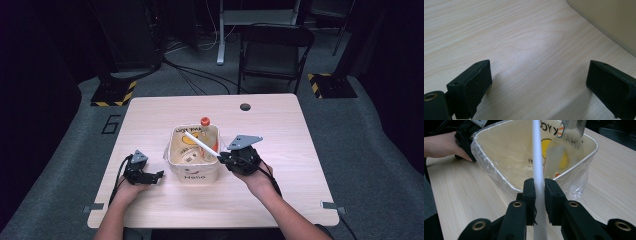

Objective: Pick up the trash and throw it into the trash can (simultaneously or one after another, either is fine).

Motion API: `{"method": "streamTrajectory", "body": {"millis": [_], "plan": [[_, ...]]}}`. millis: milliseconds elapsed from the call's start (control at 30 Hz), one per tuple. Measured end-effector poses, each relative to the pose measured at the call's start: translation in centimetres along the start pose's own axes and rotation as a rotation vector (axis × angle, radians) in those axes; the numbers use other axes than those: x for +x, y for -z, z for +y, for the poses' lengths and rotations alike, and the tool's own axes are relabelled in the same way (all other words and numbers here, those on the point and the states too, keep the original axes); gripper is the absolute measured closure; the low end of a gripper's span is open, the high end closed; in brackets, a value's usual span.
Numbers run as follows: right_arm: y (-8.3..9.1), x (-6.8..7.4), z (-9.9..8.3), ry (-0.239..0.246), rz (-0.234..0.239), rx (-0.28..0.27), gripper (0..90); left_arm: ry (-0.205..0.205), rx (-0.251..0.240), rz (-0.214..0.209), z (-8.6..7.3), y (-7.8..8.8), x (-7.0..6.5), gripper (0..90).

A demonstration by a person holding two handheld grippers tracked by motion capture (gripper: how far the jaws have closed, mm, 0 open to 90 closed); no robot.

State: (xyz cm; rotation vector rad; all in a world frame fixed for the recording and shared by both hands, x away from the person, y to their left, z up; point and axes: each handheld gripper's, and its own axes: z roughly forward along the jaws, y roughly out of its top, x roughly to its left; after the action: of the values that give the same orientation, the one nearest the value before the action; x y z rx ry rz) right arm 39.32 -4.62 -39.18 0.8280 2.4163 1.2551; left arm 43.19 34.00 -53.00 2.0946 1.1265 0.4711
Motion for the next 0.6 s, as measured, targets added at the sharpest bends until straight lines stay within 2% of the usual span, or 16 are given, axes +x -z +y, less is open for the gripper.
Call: {"method": "streamTrajectory", "body": {"millis": [333, 600], "plan": [[-0.8, 0.4, 0.9, 0.004, -0.007, -0.003, 78.9, -0.001, 0.000, 0.000, 0.0, 0.0, 0.0, 6.1], [-2.2, 1.0, 1.6, 0.020, -0.017, 0.001, 78.8, -0.002, 0.000, -0.001, 0.0, 0.0, 0.0, 6.1]]}}
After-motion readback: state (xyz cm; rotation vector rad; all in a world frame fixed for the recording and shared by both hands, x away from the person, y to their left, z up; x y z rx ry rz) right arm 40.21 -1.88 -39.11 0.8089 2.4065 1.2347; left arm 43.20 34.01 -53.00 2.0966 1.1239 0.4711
